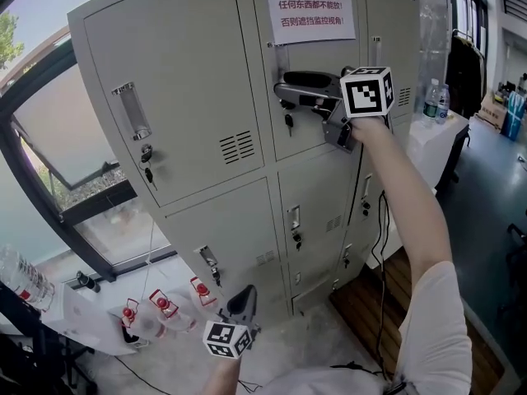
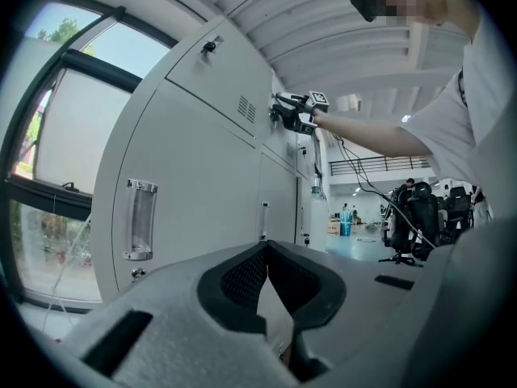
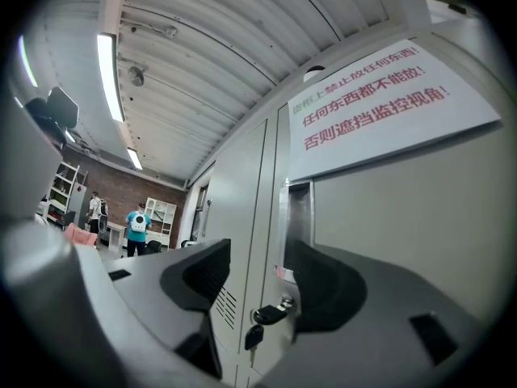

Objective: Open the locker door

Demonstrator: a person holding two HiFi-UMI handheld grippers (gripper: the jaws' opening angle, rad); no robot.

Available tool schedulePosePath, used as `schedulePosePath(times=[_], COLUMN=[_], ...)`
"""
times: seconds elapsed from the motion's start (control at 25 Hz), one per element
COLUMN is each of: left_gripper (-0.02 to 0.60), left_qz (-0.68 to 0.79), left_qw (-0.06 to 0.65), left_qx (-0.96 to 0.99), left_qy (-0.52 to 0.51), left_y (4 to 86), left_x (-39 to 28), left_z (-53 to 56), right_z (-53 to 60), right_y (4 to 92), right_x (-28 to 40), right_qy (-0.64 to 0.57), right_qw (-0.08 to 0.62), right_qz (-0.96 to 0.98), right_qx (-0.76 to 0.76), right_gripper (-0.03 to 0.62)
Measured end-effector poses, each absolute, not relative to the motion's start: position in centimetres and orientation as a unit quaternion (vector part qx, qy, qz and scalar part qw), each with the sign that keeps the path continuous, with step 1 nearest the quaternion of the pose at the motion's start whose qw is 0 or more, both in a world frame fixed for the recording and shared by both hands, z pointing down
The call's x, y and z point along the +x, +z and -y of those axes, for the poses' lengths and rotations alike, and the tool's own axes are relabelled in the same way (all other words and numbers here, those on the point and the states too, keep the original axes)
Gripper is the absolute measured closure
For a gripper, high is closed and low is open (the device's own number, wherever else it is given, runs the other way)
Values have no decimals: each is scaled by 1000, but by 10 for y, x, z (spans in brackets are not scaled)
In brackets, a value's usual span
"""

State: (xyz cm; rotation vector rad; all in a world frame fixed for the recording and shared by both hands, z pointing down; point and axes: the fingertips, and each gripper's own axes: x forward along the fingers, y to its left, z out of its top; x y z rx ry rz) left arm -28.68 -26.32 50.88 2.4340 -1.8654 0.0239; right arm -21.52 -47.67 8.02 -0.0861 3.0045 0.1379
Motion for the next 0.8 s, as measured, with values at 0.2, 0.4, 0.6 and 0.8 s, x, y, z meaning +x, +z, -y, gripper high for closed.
schedulePosePath(times=[0.2,0.4,0.6,0.8], left_gripper=[572,572,572,572], left_qz=[608,606,600,599], left_qw=[38,42,43,25], left_qx=[793,794,799,799], left_qy=[14,17,13,34], left_y=[511,515,515,516], left_x=[-289,-290,-285,-281], left_z=[267,269,271,268], right_z=[475,474,477,487], right_y=[75,73,73,73], right_x=[-223,-226,-227,-227], right_qy=[56,53,45,49], right_qw=[68,68,65,60], right_qz=[-996,-996,-996,-994], right_qx=[-19,-17,-30,-76], right_gripper=[358,360,389,467])
